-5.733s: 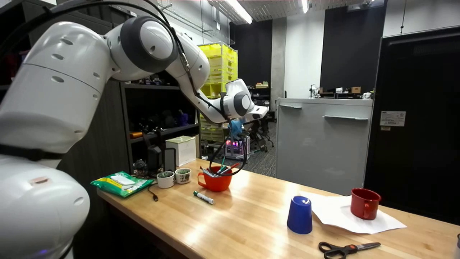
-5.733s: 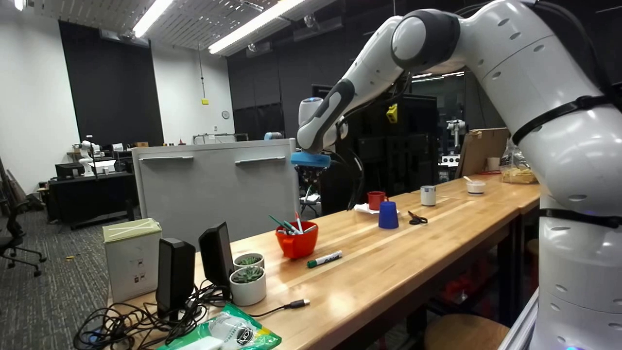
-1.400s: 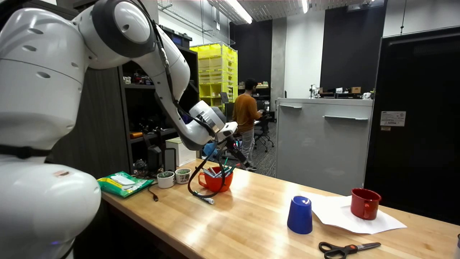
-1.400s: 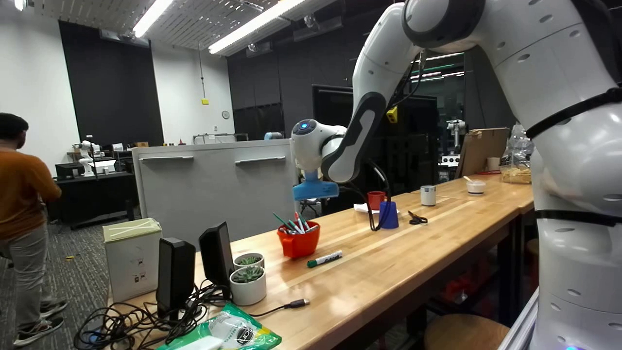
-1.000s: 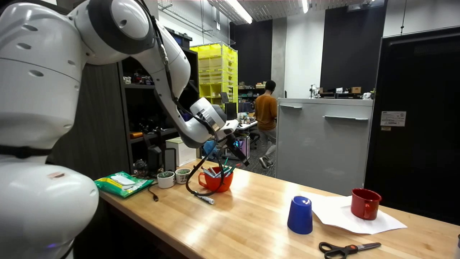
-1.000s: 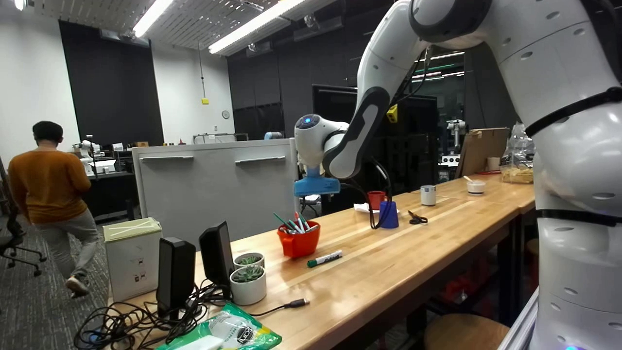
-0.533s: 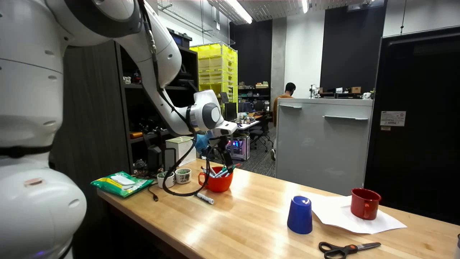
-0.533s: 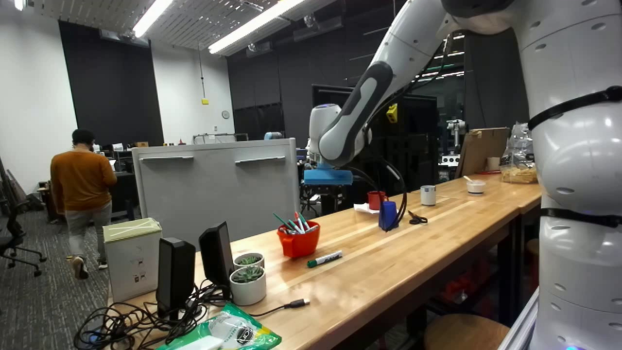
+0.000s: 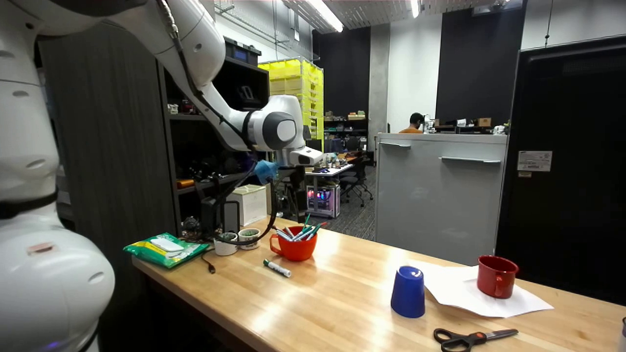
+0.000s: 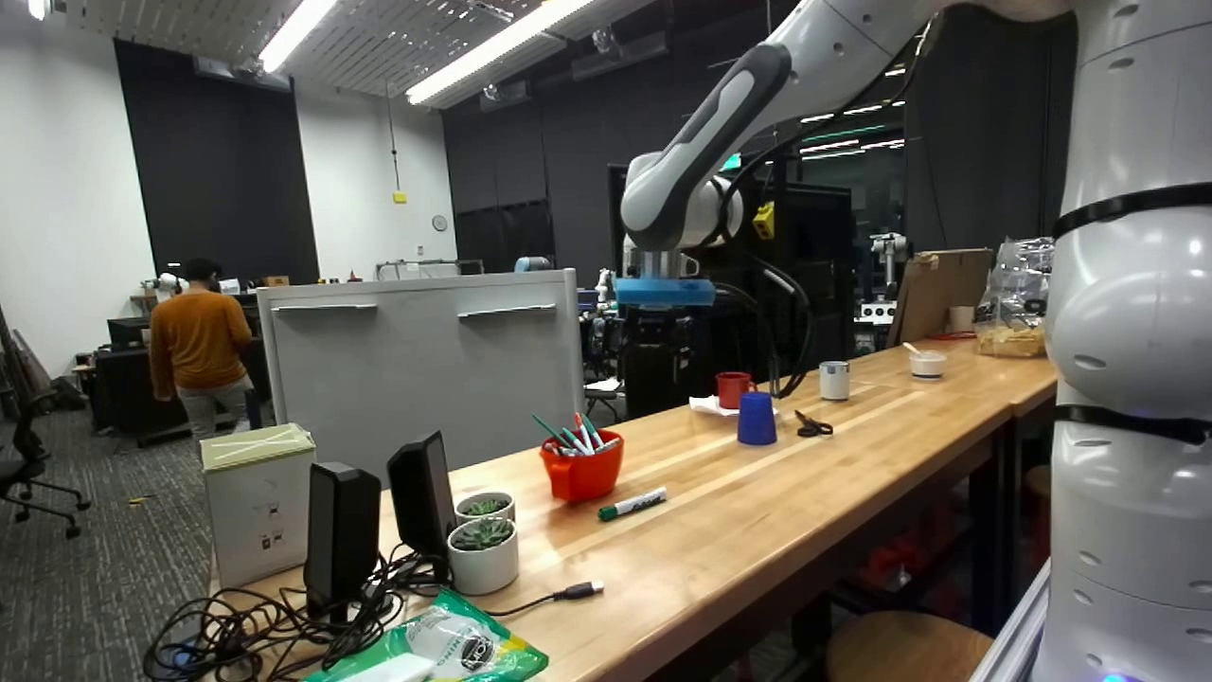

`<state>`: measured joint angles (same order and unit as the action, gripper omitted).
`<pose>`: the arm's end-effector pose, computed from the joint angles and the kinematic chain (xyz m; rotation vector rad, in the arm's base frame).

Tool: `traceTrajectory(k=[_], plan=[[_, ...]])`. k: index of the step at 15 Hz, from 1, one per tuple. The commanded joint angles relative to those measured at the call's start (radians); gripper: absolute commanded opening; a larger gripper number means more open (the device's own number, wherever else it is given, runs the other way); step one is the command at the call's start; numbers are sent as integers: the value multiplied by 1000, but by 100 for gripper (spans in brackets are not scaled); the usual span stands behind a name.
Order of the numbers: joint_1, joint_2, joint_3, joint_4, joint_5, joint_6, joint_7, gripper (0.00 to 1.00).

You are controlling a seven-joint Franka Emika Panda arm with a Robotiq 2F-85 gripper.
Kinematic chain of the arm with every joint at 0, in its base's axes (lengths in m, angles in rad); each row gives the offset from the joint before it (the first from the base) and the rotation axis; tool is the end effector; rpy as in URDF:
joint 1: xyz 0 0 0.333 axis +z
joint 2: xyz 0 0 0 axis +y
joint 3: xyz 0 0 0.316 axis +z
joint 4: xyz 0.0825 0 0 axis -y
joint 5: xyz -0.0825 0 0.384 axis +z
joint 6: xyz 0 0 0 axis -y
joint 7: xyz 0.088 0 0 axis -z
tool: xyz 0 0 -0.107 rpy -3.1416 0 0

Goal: Lift the pen and put it in the red cup

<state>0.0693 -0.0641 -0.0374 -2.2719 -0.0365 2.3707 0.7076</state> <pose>0.5238 0.0162 0.4002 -2.9332 0.9911 -0.2497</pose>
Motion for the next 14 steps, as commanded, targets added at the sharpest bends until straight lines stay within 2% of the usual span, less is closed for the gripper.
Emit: traceTrajectory(k=[1, 6, 12, 13, 14], plan=[[-27, -92, 10, -19, 109, -156, -221, 100], [-72, -173, -1, -36, 47, -306, -458, 100], [-107, -288, -30, -108, 2, -378, -732, 100], [-109, -314, -34, -127, -8, -386, -767, 100], [-111, -237, -26, -74, 15, -365, -706, 100]])
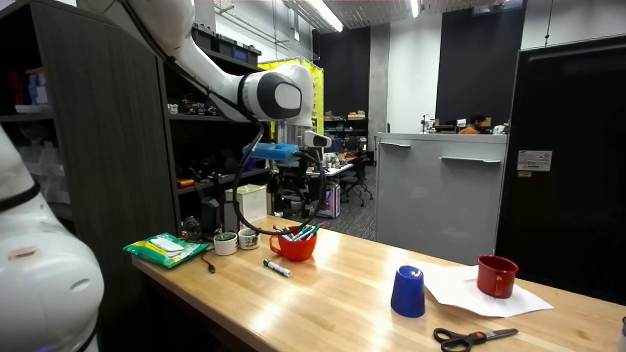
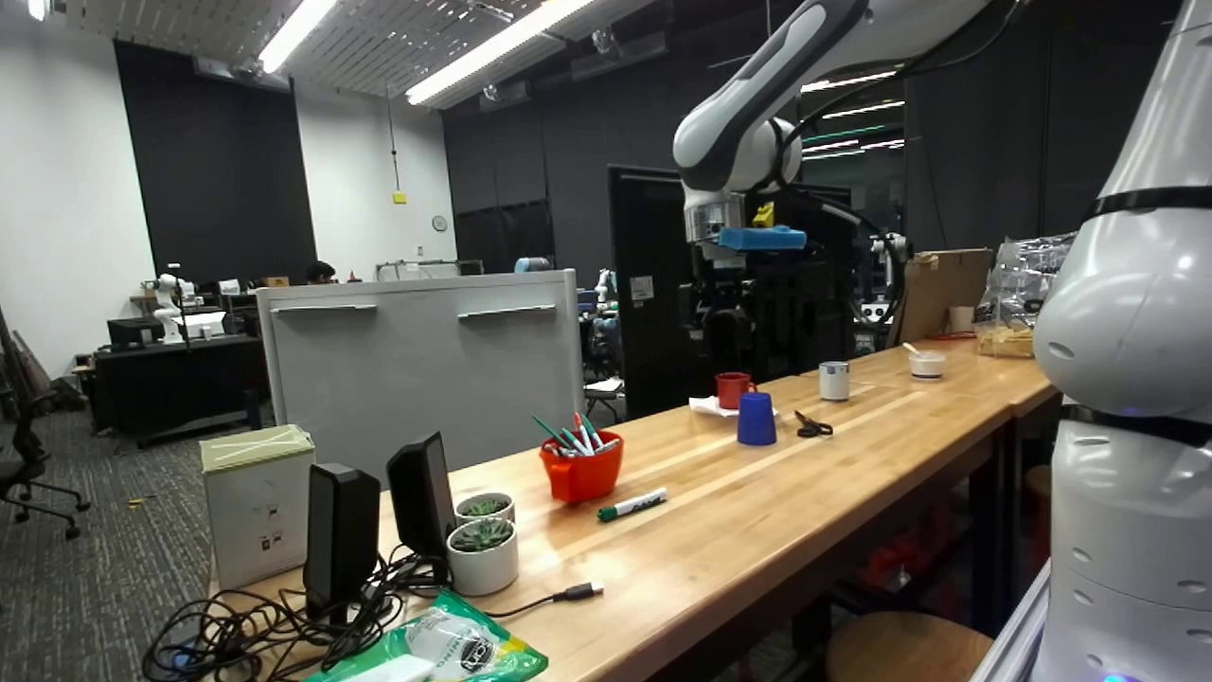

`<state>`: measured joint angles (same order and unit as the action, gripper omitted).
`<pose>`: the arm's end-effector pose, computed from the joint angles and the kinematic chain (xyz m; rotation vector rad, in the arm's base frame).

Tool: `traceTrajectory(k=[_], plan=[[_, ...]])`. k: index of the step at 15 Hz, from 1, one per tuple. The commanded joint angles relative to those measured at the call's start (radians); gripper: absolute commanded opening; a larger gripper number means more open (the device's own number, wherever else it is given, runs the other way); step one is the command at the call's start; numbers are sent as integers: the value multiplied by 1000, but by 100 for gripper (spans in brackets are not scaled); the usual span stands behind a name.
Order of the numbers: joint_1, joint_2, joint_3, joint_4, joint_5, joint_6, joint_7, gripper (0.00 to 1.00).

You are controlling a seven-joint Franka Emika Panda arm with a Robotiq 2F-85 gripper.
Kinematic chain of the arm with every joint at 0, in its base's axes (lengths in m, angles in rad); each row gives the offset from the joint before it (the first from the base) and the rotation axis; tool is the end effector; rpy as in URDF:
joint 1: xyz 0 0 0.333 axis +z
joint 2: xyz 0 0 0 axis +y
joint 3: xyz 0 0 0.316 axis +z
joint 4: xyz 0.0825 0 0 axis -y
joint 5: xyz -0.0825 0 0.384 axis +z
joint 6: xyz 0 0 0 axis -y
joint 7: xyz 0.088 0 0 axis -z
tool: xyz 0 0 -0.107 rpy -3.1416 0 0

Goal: Lift the pen and put it in the red cup

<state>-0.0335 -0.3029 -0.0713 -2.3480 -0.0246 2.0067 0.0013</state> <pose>0.4450 -0.0493 0.4466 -3.1366 0.1438 0.0612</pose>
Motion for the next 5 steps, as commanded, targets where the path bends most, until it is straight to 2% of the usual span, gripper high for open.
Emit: traceTrajectory(k=[1, 5], plan=[[-9, -8, 5, -4, 3, -4, -9, 100], [-9, 2, 6, -2, 3, -1, -8, 100]])
